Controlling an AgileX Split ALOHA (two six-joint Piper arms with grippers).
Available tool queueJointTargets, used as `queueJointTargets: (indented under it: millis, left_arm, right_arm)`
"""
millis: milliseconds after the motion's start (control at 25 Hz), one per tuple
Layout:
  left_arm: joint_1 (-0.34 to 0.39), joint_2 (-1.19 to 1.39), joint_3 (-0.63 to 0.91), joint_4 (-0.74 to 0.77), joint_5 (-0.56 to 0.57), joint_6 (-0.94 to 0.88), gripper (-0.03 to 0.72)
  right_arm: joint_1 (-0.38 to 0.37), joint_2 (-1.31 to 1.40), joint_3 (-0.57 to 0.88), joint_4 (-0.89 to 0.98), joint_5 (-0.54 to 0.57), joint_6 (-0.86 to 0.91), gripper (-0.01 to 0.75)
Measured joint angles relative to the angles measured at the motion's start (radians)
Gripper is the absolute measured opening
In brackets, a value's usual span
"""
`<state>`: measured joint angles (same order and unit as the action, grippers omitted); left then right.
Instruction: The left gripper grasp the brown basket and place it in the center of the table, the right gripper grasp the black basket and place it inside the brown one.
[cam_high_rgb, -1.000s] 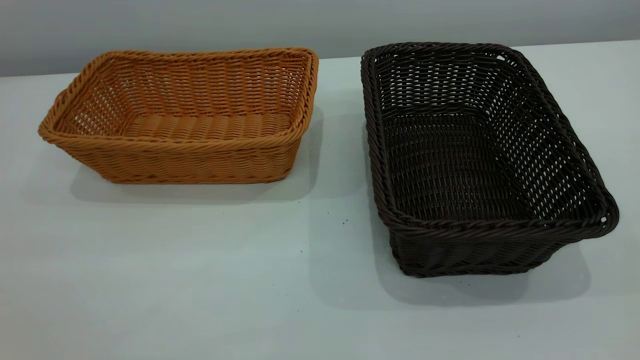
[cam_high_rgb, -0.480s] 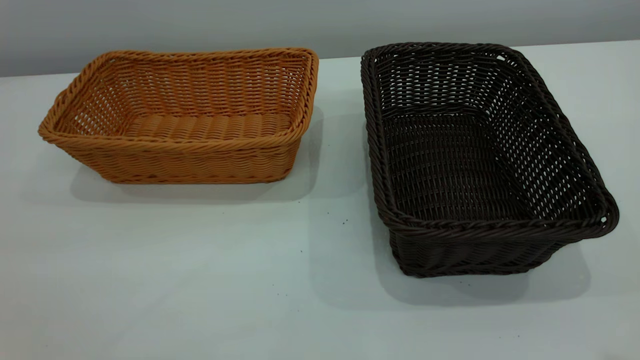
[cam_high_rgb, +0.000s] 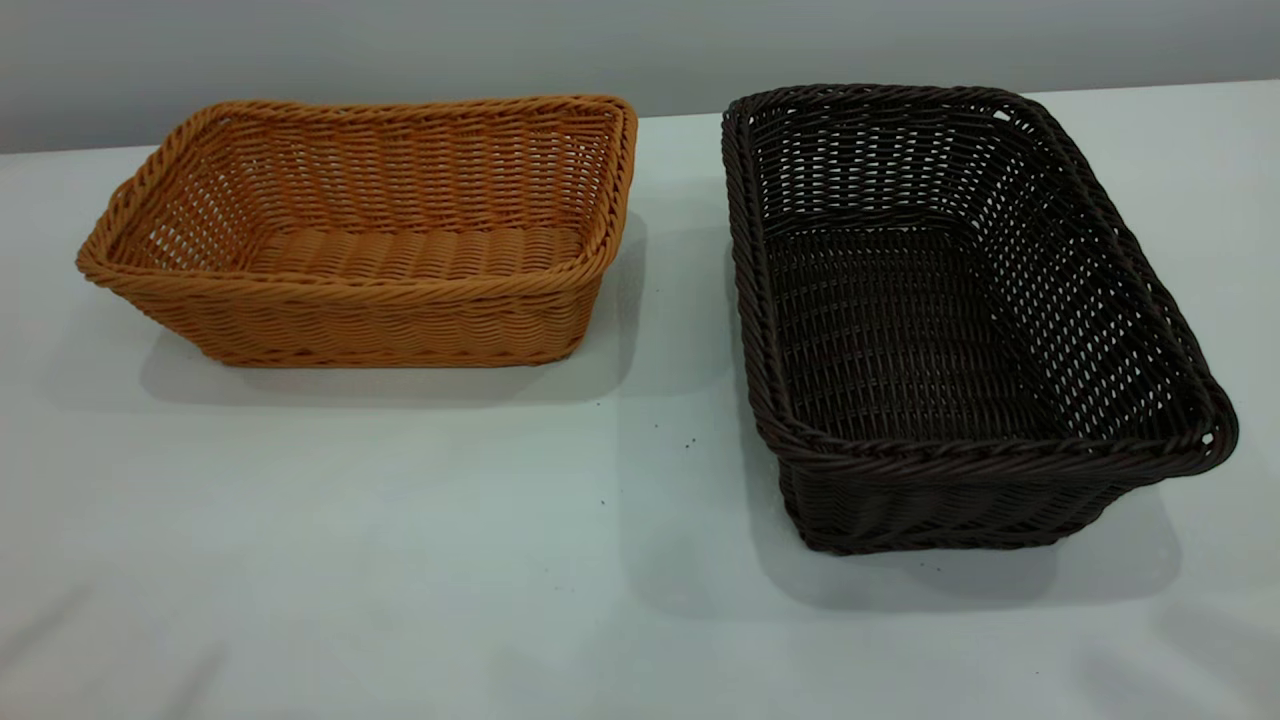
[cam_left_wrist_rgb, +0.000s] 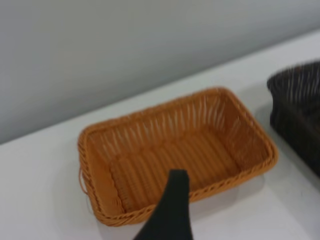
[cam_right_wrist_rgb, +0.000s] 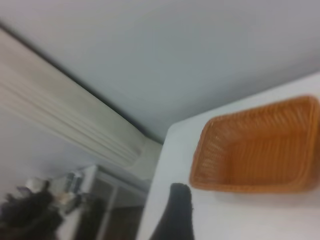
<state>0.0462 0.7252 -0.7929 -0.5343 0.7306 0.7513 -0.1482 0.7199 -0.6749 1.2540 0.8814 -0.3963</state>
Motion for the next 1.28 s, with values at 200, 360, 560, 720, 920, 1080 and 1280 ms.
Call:
queueJointTargets:
  millis: [200,360,560,720,920,1080,1280]
  left_arm:
    - [-0.016,0.236,-0.079,-0.069,0.011,0.178,0.684]
    - [-0.054,0.418,-0.114,-0.062,0.012,0.308,0.684]
    - [-0.110,0.629,-0.113,-0.010,0.000,0.386,0.684]
    - [-0.165,0.762,-0.113,0.028,-0.011,0.394,0.683]
    - [-0.192,0.855,-0.113,0.017,-0.098,0.427,0.683]
    - [-0.212,0.855,-0.113,0.000,-0.136,0.426,0.683]
    - [-0.212,0.855,-0.113,-0.088,-0.150,0.437,0.683]
  right_arm:
    - [-0.001,0.115,0.000,0.023,0.002,0.078,0.626]
    - [-0.001,0.197,0.000,0.021,0.031,0.060,0.621]
    - [-0.001,0.267,0.000,0.016,0.040,0.058,0.622]
    - [0.000,0.265,0.001,0.021,0.082,0.105,0.622]
    - [0.000,0.265,0.002,0.009,0.077,0.233,0.622]
    - [0.000,0.265,0.030,0.000,0.019,0.350,0.622]
    - [0.005,0.265,0.122,-0.041,-0.074,0.530,0.622]
